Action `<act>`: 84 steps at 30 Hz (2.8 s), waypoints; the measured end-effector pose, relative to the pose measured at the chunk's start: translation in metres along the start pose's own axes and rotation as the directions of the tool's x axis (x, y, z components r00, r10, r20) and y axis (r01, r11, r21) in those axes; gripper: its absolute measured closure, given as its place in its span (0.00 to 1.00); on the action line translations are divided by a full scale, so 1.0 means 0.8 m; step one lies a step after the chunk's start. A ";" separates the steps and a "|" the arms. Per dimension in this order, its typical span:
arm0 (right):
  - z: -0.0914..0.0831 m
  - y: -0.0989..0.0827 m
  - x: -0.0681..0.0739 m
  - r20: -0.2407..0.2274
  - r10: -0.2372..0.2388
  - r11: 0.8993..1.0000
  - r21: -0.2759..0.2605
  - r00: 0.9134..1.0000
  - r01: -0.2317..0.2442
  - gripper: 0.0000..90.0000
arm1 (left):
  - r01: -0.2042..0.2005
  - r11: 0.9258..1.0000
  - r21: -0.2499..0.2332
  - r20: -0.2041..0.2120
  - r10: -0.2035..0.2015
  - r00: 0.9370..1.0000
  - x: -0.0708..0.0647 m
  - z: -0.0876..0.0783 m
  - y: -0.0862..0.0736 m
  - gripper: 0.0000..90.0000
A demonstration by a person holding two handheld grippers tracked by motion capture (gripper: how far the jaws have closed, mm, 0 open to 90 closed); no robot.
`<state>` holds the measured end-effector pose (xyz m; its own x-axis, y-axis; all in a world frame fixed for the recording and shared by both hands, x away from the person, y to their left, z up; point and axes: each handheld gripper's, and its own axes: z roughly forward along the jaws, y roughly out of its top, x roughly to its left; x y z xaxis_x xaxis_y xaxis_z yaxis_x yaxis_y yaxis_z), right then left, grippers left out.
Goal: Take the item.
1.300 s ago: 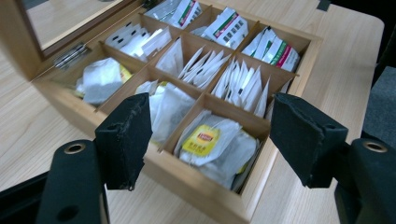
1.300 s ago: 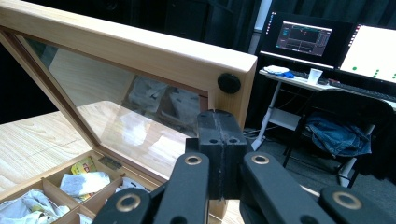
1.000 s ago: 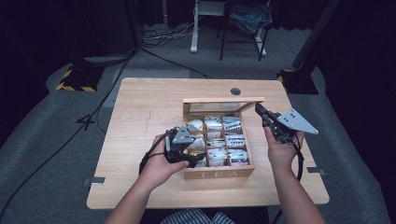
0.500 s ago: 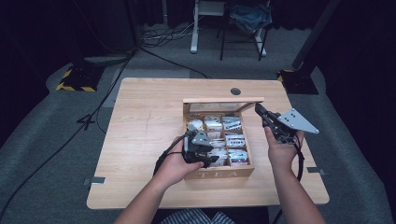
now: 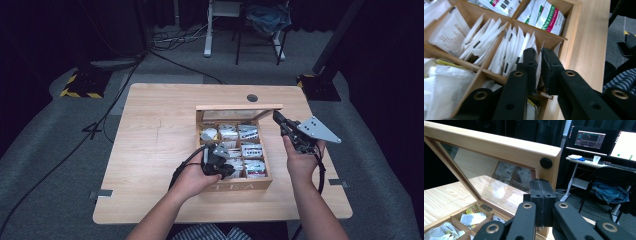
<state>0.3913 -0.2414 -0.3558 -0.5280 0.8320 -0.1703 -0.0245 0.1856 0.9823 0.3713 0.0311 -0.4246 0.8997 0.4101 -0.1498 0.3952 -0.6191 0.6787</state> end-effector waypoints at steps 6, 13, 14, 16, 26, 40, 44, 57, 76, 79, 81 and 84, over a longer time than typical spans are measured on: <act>0.001 -0.001 0.002 -0.001 -0.004 1.000 0.002 1.000 0.004 1.00 | -0.002 1.000 0.004 0.021 0.002 1.000 -0.002 0.006 0.001 0.97; 0.002 -0.002 0.003 -0.004 -0.006 1.000 0.009 1.000 0.006 1.00 | -0.004 0.999 0.032 0.042 0.003 0.999 0.004 0.016 0.000 0.96; 0.002 -0.002 0.003 -0.004 -0.008 1.000 0.011 1.000 0.008 1.00 | -0.013 0.999 0.033 0.041 0.011 0.999 0.004 0.015 0.000 0.99; 0.002 -0.002 0.003 -0.004 -0.008 1.000 0.011 1.000 0.008 1.00 | -0.015 0.999 0.032 0.046 0.013 0.999 0.003 0.015 0.000 1.00; 0.002 -0.003 0.003 -0.005 -0.008 1.000 0.010 1.000 0.008 1.00 | -0.031 0.999 -0.009 0.051 0.031 0.998 0.003 0.007 0.001 1.00; 0.003 -0.004 0.004 -0.006 -0.009 1.000 0.014 1.000 0.009 1.00 | -0.050 0.997 -0.051 0.092 0.055 0.994 0.010 -0.028 0.015 1.00; 0.003 -0.004 0.004 -0.007 -0.009 1.000 0.015 1.000 0.009 1.00 | -0.048 0.996 -0.075 0.098 0.055 0.994 0.012 -0.038 0.018 1.00; 0.003 -0.004 0.004 -0.008 -0.006 1.000 0.014 1.000 0.006 1.00 | -0.039 0.990 -0.137 0.101 0.053 0.993 0.015 -0.070 0.023 1.00; 0.003 -0.005 0.004 -0.008 -0.007 1.000 0.015 1.000 0.007 1.00 | -0.026 0.971 -0.238 0.078 0.046 0.996 0.023 -0.113 0.013 1.00; 0.003 -0.005 0.003 -0.006 -0.007 1.000 0.016 1.000 0.008 1.00 | -0.020 0.968 -0.251 0.060 0.036 0.998 0.028 -0.124 0.005 1.00; 0.003 -0.005 0.003 -0.007 -0.007 1.000 0.019 1.000 0.007 1.00 | -0.016 0.967 -0.253 0.047 0.029 0.998 0.033 -0.132 0.001 1.00; 0.003 -0.005 0.003 -0.007 -0.009 1.000 0.022 1.000 0.009 1.00 | -0.009 0.965 -0.260 0.025 0.016 1.000 0.039 -0.145 -0.007 1.00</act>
<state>0.3920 -0.2388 -0.3607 -0.5339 0.8265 -0.1787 -0.0103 0.2049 0.9787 0.3757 0.1247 -0.3494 0.9104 0.3828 -0.1570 0.3251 -0.4271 0.8437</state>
